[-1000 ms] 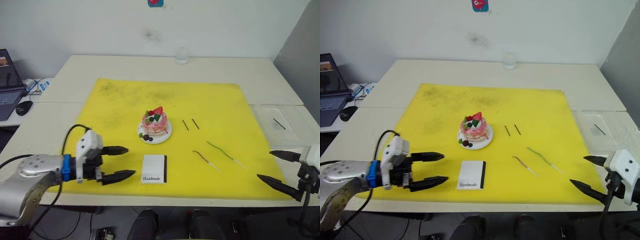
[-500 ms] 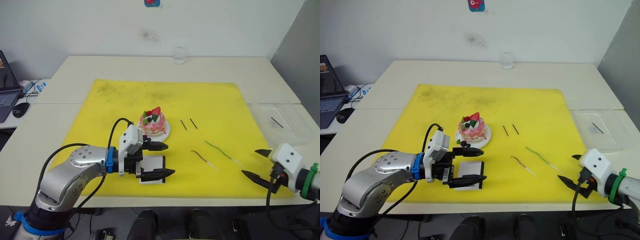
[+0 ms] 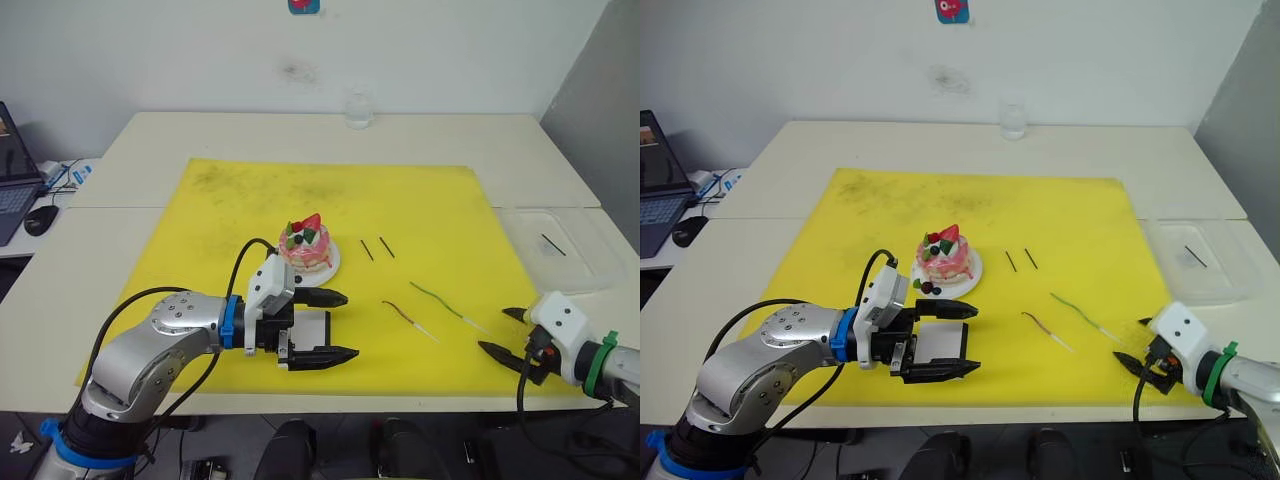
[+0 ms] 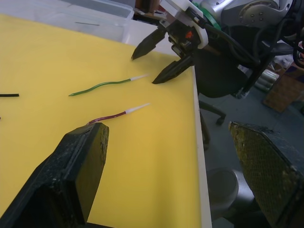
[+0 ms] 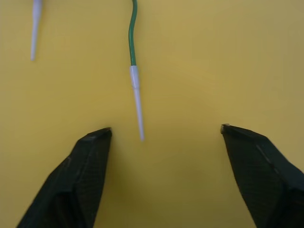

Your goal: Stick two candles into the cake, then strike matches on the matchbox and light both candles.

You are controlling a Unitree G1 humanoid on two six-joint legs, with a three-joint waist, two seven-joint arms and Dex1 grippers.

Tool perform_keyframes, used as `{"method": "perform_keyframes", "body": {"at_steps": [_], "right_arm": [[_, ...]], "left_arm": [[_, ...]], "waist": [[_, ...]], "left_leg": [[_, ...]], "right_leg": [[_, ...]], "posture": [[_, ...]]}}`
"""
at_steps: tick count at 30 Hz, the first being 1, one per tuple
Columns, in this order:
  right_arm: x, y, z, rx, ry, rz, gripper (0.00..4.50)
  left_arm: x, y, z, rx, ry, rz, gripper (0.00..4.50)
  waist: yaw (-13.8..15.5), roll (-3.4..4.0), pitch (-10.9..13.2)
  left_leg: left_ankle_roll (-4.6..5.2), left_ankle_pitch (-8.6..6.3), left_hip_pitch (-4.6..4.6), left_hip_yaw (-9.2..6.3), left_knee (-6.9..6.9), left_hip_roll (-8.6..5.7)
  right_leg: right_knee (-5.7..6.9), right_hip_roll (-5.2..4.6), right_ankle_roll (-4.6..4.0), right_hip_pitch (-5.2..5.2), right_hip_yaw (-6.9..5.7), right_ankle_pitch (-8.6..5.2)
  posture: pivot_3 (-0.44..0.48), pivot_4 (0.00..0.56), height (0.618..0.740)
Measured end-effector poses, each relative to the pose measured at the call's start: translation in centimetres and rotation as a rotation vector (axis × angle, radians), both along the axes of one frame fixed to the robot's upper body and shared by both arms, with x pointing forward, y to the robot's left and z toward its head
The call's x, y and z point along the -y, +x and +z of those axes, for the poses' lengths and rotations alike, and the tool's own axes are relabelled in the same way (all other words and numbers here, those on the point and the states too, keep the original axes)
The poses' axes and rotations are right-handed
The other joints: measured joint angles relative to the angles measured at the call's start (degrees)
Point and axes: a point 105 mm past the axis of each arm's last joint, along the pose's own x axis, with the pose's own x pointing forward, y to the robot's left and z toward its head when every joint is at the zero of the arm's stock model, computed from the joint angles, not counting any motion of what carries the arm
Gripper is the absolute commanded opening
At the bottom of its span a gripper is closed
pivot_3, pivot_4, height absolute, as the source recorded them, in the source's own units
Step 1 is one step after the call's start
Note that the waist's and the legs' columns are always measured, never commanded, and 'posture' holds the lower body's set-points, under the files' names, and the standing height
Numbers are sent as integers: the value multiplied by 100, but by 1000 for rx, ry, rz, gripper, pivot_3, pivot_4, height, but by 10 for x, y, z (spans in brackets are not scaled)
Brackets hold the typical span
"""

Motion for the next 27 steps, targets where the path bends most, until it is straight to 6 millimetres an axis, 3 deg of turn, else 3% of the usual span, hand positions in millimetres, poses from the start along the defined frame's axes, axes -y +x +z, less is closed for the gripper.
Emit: {"method": "perform_keyframes", "body": {"at_steps": [8, 18, 27], "right_arm": [[-8, -1, -3, -7, 4, 23, 50], [-8, -4, 1, -32, 39, 4, 19], [-7, -7, 31, -23, 240, -44, 19]], "left_arm": [[1, 2, 3, 9, 0, -4, 4500], [0, 3, 2, 1, 10, 9, 4500], [-13, 12, -2, -71, 7, 88, 4500]], "waist": [[-2, 0, 0], [-1, 0, 0], [-2, 0, 0]], "left_leg": [[5, 3, 5, 2, 4, -1], [5, 3, 4, 0, 1, 0], [5, 3, 2, -1, 0, 0]], "right_leg": [[0, 0, 9, 5, 3, 6], [0, 0, 8, 4, 2, 6], [0, 0, 7, 2, 0, 5]], "posture": [[0, 150, 740], [0, 150, 740], [0, 150, 740]]}}
